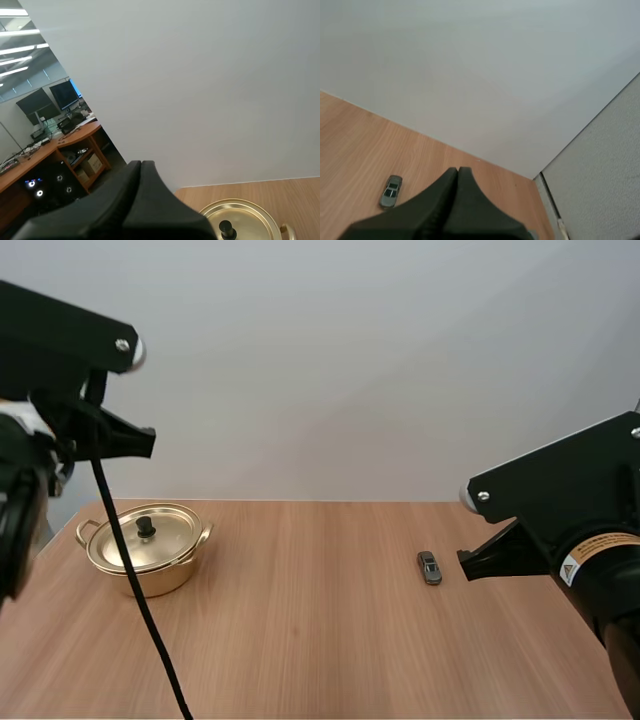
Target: Open the pot, put the car inside, and close it
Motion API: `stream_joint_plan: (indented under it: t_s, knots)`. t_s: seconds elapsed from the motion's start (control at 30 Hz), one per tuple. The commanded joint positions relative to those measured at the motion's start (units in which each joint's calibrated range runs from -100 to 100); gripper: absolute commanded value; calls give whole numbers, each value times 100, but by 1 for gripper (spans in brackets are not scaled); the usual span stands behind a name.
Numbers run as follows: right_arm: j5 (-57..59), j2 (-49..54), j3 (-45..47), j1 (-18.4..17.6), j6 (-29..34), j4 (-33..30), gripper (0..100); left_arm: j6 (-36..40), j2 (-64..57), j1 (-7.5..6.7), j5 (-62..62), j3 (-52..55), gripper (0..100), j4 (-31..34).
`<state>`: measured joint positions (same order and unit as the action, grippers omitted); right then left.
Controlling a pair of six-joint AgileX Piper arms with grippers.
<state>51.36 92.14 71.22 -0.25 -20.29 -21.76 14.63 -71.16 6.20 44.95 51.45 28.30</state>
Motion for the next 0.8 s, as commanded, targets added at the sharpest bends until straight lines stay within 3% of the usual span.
stream_joint_plan:
  t_s: [0.0, 0.07, 0.13, 0.23, 0.33, 0.4, 0.57, 0.77]
  knots:
    - [23, -5, -4, 0, -10, 155, 0, -94, 3112, -1, 381, -507, 0, 72]
    - [23, -5, -4, 0, -10, 327, 0, -94, 3450, -1, 605, -695, 5, 74]
    - [86, -5, -4, 0, -21, 547, 0, -194, 3752, -1, 785, -861, 17, 63]
    - [228, -5, -4, 0, -21, 864, 0, -260, 4037, -1, 952, -983, 53, 63]
    - [390, -5, -4, 0, -21, 1113, 0, -470, 4320, -1, 1174, -1066, 78, -51]
    - [529, -5, -4, 0, -96, 1240, 0, -508, 4508, -1, 1328, -1122, 83, -66]
    - [822, -5, -4, 0, -291, 1618, 0, -690, 5017, -1, 1721, -1386, 83, -220]
    - [886, -5, -4, 0, -361, 1680, 0, -1367, 5609, -1, 2231, -1829, 83, -1048]
